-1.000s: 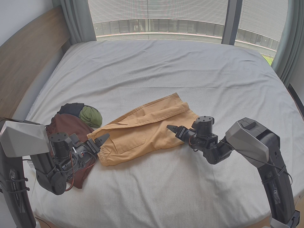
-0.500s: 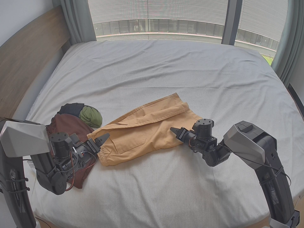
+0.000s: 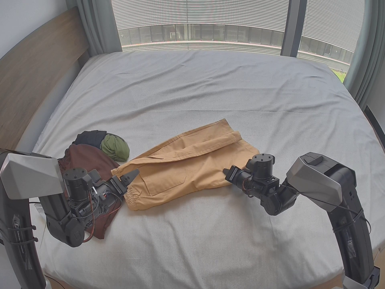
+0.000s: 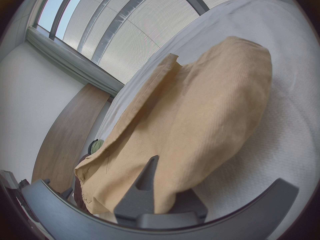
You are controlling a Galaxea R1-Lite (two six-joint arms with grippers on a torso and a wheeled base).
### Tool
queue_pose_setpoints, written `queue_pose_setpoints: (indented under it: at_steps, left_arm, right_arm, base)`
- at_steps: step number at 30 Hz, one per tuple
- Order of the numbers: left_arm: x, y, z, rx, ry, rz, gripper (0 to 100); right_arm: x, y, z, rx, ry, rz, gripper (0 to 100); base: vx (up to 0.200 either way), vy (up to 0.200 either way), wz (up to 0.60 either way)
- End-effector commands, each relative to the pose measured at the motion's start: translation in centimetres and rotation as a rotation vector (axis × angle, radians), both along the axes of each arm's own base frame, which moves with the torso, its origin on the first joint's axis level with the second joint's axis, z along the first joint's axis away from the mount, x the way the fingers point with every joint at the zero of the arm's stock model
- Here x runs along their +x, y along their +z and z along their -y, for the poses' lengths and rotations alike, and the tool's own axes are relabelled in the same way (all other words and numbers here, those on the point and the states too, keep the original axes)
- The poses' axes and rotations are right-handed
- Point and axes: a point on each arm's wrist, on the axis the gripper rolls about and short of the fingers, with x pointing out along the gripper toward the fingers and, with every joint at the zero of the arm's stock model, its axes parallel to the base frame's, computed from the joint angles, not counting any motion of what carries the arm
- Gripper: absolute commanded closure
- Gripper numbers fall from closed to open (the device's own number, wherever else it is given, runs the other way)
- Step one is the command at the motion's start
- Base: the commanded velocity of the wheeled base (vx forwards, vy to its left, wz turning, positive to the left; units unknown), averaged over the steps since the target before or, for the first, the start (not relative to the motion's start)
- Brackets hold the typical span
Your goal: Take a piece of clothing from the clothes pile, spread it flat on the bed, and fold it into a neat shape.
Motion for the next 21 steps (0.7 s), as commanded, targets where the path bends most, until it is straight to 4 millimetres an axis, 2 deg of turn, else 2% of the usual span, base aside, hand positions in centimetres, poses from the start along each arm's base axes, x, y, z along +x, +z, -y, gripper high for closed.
queue_pose_setpoints:
  at_steps: [1,9,12,19,21]
  left_arm:
    - [0.0,0.0,0.0,-0.001,-0.001,-0.001,0]
    - [-0.1,0.0,0.0,-0.001,-0.003,-0.003,0]
    - [-0.2,-0.1,0.1,0.0,-0.006,-0.006,0]
    - [-0.2,0.0,0.2,0.0,-0.009,-0.006,0]
    - [-0.2,0.0,0.2,-0.001,-0.011,-0.004,0]
  right_arm:
    - [-0.7,2.0,0.7,-0.014,-0.001,0.025,100]
    - [-2.9,1.8,2.5,-0.064,-0.009,-0.008,100]
    - [-4.4,1.8,3.8,-0.108,-0.013,-0.038,100]
    - [-6.9,1.9,5.5,-0.135,-0.022,-0.069,100]
    - [-8.3,1.8,6.0,-0.142,-0.023,-0.09,100]
  base:
    - [0.0,0.0,0.0]
    - [0.0,0.0,0.0]
    - [0.0,0.0,0.0]
    - [0.0,0.0,0.0]
    - [0.0,0.0,0.0]
